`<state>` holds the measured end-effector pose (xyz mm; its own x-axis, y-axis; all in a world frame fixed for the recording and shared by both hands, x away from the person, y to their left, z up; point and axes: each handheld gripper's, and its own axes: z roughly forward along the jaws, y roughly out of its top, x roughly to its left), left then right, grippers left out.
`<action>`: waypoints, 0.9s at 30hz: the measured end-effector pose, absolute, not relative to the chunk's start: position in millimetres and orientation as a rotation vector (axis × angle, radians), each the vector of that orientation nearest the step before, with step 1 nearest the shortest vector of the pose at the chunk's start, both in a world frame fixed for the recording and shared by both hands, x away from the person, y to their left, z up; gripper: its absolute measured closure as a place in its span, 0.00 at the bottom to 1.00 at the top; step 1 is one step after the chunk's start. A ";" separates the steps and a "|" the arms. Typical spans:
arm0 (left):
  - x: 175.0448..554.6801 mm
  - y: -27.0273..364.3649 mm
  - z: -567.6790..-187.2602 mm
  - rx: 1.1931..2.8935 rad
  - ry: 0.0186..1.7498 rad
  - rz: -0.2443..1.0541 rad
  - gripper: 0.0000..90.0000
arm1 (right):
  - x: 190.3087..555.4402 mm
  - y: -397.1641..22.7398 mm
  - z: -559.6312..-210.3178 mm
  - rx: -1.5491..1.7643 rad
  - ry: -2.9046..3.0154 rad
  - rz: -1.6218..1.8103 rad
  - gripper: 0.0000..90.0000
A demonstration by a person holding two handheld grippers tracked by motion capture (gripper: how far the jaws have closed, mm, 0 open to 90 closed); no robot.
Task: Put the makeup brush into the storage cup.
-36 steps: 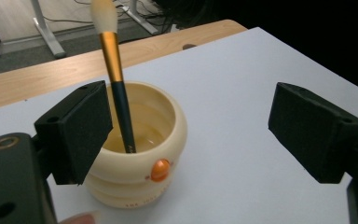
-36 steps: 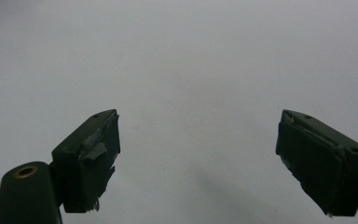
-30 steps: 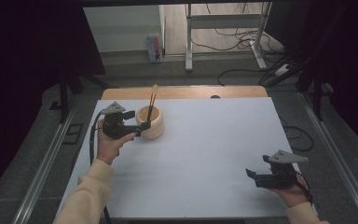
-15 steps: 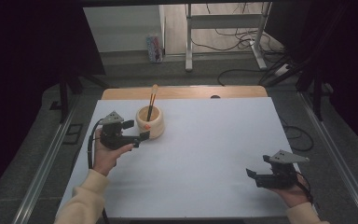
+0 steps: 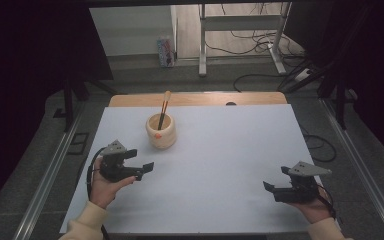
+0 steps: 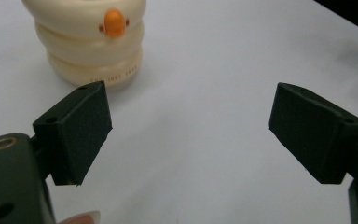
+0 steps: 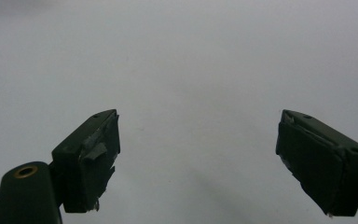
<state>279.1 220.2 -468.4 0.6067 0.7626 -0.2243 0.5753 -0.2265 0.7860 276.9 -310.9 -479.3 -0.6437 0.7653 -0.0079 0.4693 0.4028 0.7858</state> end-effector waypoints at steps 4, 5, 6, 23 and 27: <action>269.1 221.4 -473.9 1.938 1.067 0.247 0.15 | 273.3 -312.3 -477.5 1.066 2.284 1.110 0.15; 265.8 221.3 -475.4 1.944 1.065 0.247 0.15 | 273.3 -312.3 -477.5 1.066 2.284 1.110 0.15; 262.7 221.2 -476.6 1.949 1.063 0.244 0.15 | 272.0 -313.3 -477.0 1.069 2.279 1.116 0.15; 226.7 227.8 -497.7 2.046 1.126 0.254 0.15 | 271.7 -313.1 -478.9 1.050 2.305 1.110 0.15; 223.2 231.8 -502.6 2.044 1.157 0.252 0.15 | 272.2 -312.5 -479.2 1.046 2.307 1.111 0.15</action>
